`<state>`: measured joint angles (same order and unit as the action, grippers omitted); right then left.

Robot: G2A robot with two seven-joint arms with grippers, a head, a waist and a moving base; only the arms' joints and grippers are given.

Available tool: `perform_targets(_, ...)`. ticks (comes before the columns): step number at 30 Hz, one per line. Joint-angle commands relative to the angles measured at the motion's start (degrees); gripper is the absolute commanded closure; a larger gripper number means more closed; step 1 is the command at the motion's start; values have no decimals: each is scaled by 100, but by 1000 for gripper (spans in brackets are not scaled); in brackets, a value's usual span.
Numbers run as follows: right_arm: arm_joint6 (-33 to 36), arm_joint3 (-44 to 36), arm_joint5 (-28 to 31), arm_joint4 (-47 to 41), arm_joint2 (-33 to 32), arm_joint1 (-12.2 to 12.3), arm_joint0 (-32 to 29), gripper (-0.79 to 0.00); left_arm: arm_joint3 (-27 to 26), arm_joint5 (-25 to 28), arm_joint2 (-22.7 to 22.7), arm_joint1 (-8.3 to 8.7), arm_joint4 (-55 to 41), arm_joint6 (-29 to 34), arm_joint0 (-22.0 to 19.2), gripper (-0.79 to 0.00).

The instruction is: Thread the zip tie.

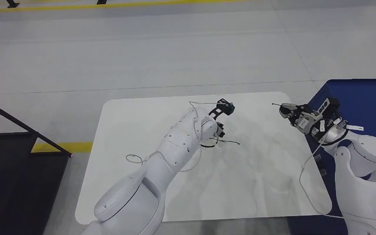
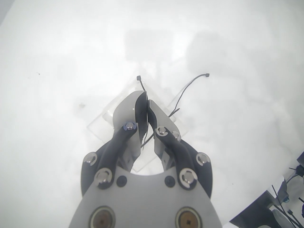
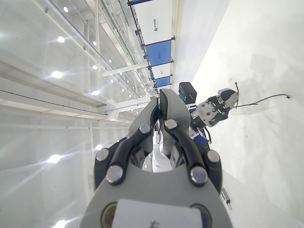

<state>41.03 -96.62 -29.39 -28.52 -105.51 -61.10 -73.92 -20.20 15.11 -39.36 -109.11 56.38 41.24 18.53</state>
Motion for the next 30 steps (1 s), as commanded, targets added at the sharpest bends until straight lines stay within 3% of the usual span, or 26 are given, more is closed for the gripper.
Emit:
perform_targets(1, 0, 0, 0, 0, 0, 0, 0, 0, -258, -106, -47, 73, 62, -28, 87, 0)
perform_targets(3, 0, 0, 0, 0, 0, 0, 0, 0, -545, -38, -86, 153, 125, 34, 212, 0)
perform_targets(10, -11, -14, 27, -1, 3, -1, -5, 0, -545, -38, -86, 153, 125, 34, 212, 0)
perform_targets(15, 188, -164, 63, -211, -163, 36, -73, 0, -1052, -211, -257, 260, 204, -906, 430, 0)
perform_targets(21, 515, -56, -33, -276, -318, 106, -174, 0, -2037, -46, -643, 570, 456, -2206, 1105, 0)
perform_targets(30, 525, -34, -37, -285, -301, 111, -187, 0, -2089, 9, -672, 590, 449, -2228, 1152, 0)
